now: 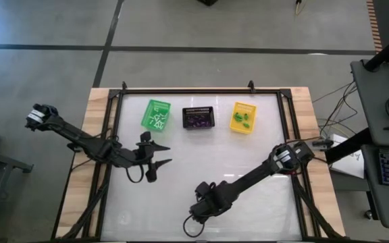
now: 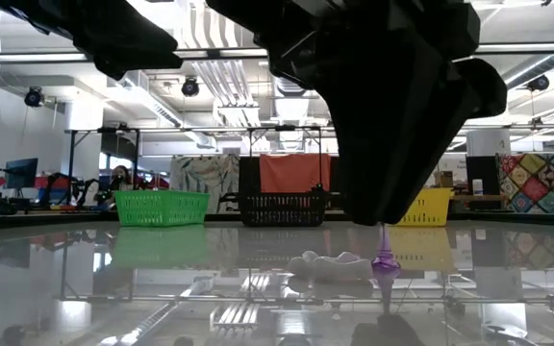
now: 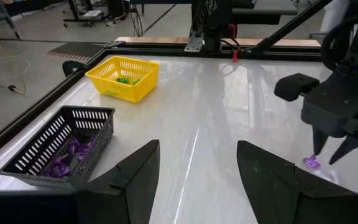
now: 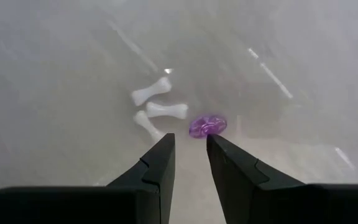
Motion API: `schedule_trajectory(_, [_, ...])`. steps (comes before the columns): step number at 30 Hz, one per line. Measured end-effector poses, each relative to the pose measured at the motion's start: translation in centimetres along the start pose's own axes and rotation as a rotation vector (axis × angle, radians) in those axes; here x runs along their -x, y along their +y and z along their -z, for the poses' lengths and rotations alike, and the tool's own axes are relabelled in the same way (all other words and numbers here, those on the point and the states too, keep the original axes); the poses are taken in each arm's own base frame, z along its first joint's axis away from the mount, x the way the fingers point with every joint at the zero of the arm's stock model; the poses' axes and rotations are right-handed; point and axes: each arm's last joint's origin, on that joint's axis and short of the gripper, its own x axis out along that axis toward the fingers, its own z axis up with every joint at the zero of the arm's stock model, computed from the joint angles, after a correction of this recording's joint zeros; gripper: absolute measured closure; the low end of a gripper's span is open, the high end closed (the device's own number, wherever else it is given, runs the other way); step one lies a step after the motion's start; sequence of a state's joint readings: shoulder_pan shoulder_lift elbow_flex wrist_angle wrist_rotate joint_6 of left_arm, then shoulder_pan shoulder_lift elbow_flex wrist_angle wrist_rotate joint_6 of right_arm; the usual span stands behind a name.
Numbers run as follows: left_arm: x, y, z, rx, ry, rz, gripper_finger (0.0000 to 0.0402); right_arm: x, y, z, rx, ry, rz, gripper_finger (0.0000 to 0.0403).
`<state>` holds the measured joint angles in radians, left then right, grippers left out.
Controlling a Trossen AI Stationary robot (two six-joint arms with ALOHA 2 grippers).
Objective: Sort Halloween decoration
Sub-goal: Put the purple witch hat toy into the black basket
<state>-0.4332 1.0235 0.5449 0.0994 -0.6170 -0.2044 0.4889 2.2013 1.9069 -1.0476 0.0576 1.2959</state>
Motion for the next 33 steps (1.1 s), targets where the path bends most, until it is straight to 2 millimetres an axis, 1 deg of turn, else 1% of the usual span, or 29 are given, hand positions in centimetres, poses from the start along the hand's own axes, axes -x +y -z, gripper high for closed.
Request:
schedule_trajectory(5, [-0.2, -0.1, 0.2, 0.01, 0.01, -0.002, 0.0205, 0.2, -0.3, 0.0, 0.01, -0.013, 0.033, 0.031])
schedule_trajectory(10, [-0.3, -0.1, 0.3, 0.011, 0.015, -0.003, 0.0205, 1.0, -0.4, -0.1, 0.013, -0.017, 0.05, 0.031])
schedule_trajectory(15, [-0.3, -0.1, 0.3, 0.012, 0.015, -0.003, 0.0205, 1.1, -0.5, -0.2, 0.015, -0.032, 0.063, 0.031])
schedule_trajectory(18, [-0.3, -0.1, 0.3, 0.012, 0.015, -0.003, 0.0205, 0.8, -0.7, -0.2, 0.018, -0.029, 0.076, 0.031])
schedule_trajectory(21, [-0.3, -0.1, 0.3, 0.011, 0.015, -0.003, 0.0205, 0.0, -0.8, -0.1, 0.02, -0.024, 0.092, 0.031])
schedule_trajectory(26, [-0.3, -0.1, 0.3, 0.011, 0.016, -0.003, 0.0205, -0.9, -0.6, -0.2, 0.029, -0.024, 0.09, 0.0313])
schedule_trajectory(29, [-0.3, -0.1, 0.3, 0.014, 0.016, -0.004, 0.0205, -1.5, -0.6, -0.1, 0.036, -0.015, 0.103, 0.0333])
schedule_trajectory(33, [-0.3, -0.1, 0.3, 0.014, 0.016, -0.003, 0.0205, -1.6, -0.6, -0.1, 0.048, -0.018, 0.106, 0.0381])
